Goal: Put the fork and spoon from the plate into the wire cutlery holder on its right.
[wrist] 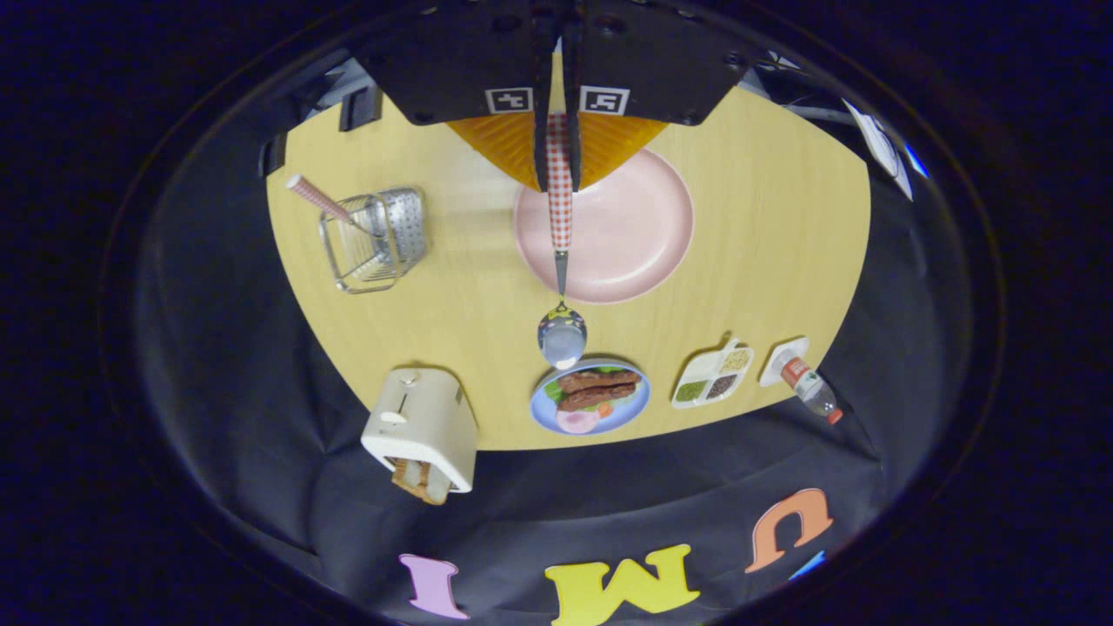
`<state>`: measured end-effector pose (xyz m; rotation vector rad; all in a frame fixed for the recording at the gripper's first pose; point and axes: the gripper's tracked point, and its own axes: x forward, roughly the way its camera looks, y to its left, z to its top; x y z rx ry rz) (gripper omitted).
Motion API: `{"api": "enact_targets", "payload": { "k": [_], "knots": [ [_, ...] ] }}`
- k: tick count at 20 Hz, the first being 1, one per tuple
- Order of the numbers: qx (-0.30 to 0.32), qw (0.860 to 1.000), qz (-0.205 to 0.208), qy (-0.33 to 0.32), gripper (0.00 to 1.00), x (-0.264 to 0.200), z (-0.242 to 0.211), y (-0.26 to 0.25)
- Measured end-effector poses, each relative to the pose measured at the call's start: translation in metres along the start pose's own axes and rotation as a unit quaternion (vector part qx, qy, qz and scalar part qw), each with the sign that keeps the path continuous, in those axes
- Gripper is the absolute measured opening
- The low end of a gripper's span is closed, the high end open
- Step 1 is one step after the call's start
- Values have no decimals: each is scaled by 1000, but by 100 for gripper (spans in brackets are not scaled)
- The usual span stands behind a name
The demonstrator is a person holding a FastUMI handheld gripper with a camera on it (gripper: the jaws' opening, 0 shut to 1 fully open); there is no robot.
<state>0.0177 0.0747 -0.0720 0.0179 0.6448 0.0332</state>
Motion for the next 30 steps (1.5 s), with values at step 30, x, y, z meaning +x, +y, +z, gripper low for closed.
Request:
{"api": "enact_targets", "payload": {
  "k": [30],
  "knots": [
    [12,925,-13,381,5,-21,-12,-161]
  ]
}}
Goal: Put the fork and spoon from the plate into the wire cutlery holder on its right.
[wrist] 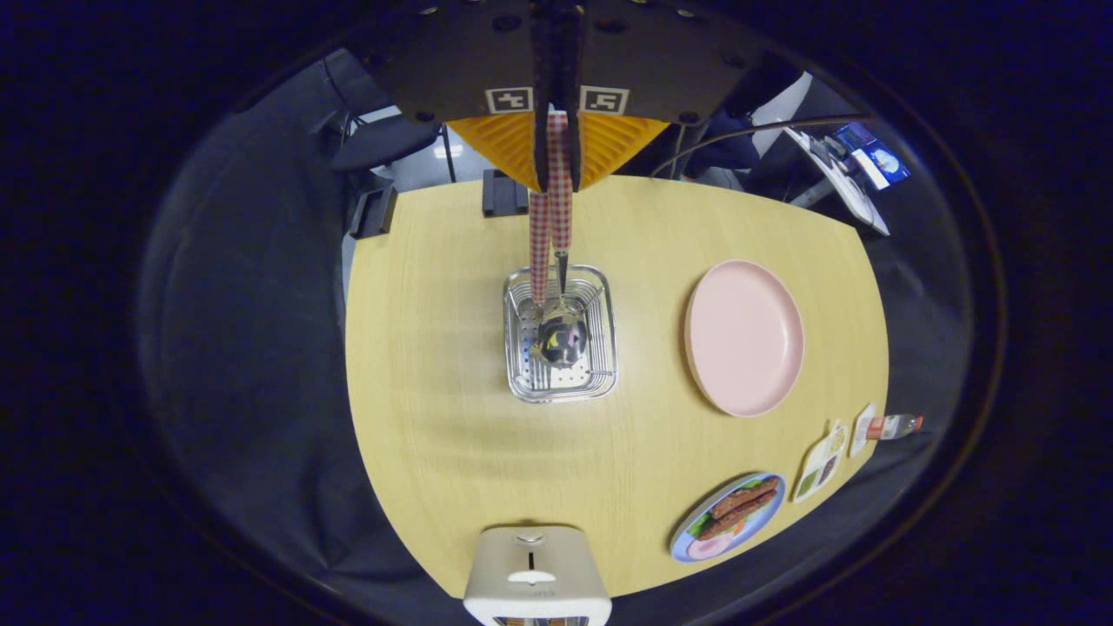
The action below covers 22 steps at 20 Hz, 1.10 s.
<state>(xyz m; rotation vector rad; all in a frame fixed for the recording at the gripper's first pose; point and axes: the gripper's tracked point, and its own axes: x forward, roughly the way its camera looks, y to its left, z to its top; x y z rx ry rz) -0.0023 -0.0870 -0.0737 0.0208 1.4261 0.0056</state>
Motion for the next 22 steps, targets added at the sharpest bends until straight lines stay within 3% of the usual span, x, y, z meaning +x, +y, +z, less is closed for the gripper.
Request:
{"api": "enact_targets", "payload": {
  "k": [9,15,20,22],
  "knots": [
    [-23,999,-23,32,5,3,22,0],
    [-31,999,-27,13,13,3,39,1],
    [-34,998,-16,-42,73,-7,48,5],
    [-26,997,-4,-75,90,-13,49,12]
  ]
}}
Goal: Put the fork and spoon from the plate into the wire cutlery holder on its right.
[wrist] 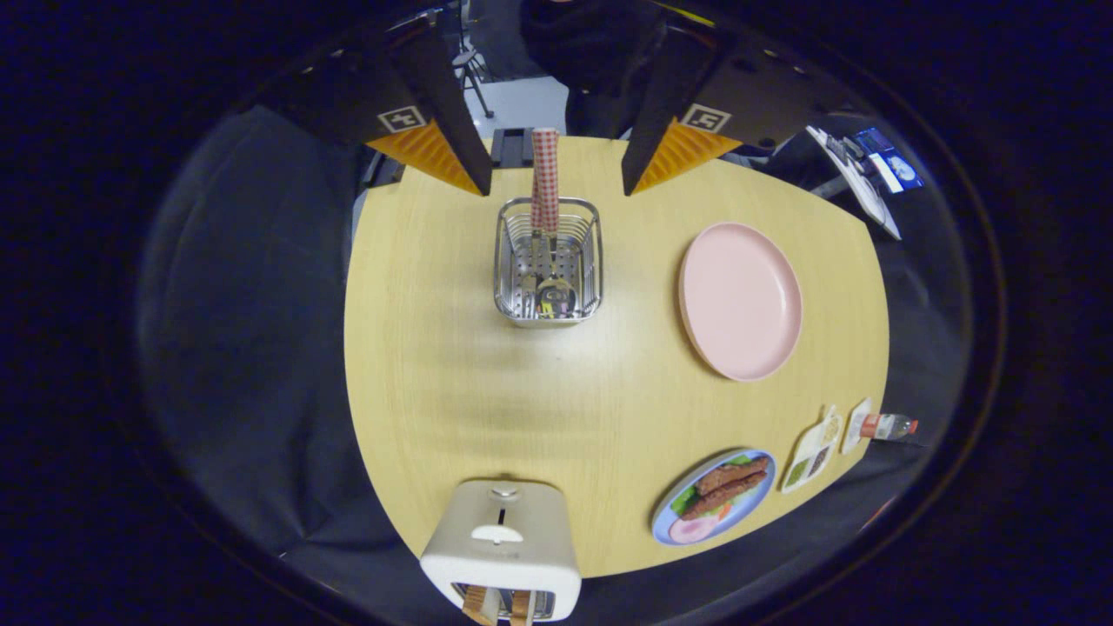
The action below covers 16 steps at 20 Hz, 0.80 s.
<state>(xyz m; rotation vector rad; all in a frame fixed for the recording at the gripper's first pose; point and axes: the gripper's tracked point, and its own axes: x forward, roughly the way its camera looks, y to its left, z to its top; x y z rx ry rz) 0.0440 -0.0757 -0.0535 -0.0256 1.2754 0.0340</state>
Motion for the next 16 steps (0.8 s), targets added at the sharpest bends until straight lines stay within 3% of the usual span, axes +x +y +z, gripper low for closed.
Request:
{"api": "enact_targets", "payload": {
  "k": [2,4,6,8,11,16],
  "knots": [
    [10,999,11,-47,97,-11,5,8],
    [13,994,19,-109,97,-25,12,18],
    [13,980,43,-195,97,-45,24,33],
    [-1,952,54,-301,97,-72,37,45],
    [-42,892,27,-450,97,-124,39,55],
    [-34,795,31,-604,97,-215,2,84]
  ]
}}
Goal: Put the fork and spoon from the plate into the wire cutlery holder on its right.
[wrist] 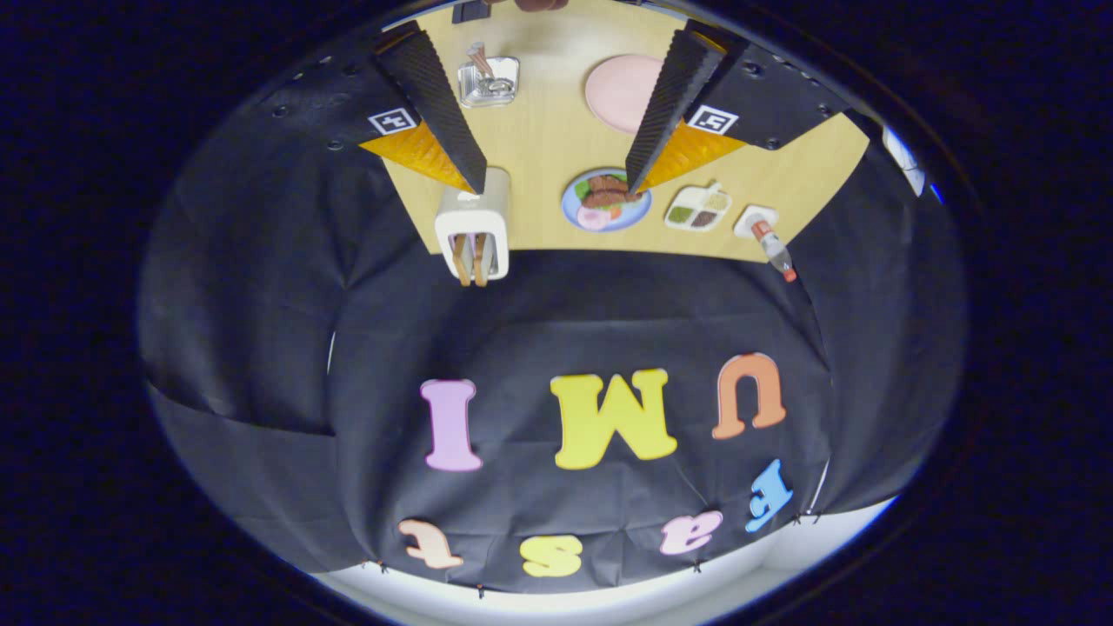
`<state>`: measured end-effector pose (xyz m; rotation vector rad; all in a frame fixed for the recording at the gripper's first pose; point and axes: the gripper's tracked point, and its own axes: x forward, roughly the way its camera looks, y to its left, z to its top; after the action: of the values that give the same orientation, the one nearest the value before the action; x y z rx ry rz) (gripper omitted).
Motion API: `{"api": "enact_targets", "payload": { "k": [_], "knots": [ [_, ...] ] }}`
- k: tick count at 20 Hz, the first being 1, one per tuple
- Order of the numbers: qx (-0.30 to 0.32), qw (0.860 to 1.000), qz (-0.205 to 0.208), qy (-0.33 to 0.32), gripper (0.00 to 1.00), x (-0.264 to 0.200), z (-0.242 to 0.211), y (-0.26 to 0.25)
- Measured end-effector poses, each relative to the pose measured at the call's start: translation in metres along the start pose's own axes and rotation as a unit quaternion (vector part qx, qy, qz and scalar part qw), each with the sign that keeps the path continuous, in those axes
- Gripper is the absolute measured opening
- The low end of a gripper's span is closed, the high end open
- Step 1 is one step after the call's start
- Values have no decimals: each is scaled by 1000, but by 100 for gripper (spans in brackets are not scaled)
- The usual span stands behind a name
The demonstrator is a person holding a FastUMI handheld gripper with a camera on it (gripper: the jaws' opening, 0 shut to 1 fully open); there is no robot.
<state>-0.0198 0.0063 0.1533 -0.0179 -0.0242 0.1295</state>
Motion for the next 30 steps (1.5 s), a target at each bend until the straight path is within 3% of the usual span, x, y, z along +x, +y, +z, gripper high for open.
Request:
{"api": "enact_targets", "payload": {
  "k": [6,11,21,30],
  "knots": [
    [0,987,-3,-162,96,-42,66,40],
    [-10,972,20,-232,96,-81,104,72],
    [-6,969,15,-246,96,-93,114,94],
    [-14,961,40,-273,96,-110,111,118]
  ]
}}
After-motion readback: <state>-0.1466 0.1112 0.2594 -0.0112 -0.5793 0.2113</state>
